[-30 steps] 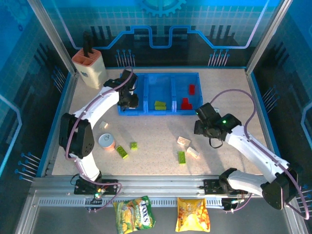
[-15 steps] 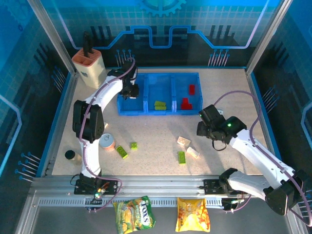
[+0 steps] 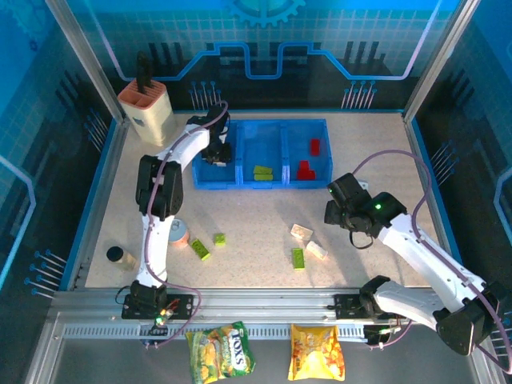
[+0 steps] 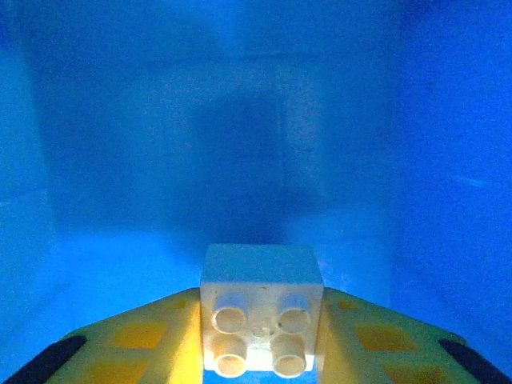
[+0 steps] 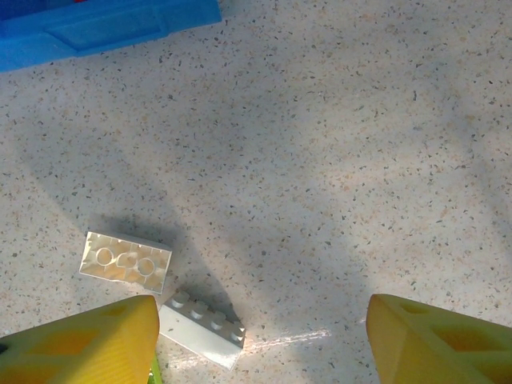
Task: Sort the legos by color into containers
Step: Place the lego in the container.
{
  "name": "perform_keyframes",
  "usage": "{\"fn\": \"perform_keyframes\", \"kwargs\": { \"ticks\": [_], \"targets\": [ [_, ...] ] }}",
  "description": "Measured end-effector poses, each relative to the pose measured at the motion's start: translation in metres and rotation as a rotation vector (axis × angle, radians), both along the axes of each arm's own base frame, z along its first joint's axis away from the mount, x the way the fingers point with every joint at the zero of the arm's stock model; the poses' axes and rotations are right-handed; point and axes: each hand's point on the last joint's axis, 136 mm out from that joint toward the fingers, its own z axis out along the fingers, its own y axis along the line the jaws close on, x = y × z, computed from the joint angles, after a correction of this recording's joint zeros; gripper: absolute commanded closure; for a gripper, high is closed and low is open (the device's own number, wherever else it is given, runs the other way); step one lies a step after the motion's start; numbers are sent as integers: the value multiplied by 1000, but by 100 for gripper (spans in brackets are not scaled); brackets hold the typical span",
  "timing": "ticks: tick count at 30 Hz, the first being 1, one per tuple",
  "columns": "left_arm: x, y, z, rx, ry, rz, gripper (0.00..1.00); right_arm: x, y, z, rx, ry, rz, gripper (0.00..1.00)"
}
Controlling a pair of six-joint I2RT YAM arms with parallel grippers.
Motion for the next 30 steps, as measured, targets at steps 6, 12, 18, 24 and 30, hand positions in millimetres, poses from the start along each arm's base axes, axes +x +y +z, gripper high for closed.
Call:
{"fn": "perform_keyframes", "kwargs": {
  "ticks": [6, 12, 18, 24, 30],
  "targets": [
    [-2, -3, -7, -17, 20, -5, 58, -2, -1, -1, -1, 5, -4, 29],
    [-2, -7, -6, -39, 21, -9, 56, -2, -1, -1, 0, 4, -4, 29],
    [-4, -10, 16, -60, -2, -14, 55, -1, -1, -2, -4, 7, -1, 29],
    [-5, -12, 70, -95, -96, -21, 54, 4, 3, -8, -24, 25, 25, 29],
    [-27, -10, 116, -129, -164, -30, 54, 10, 14, -14, -19, 42, 97, 29]
  ]
}}
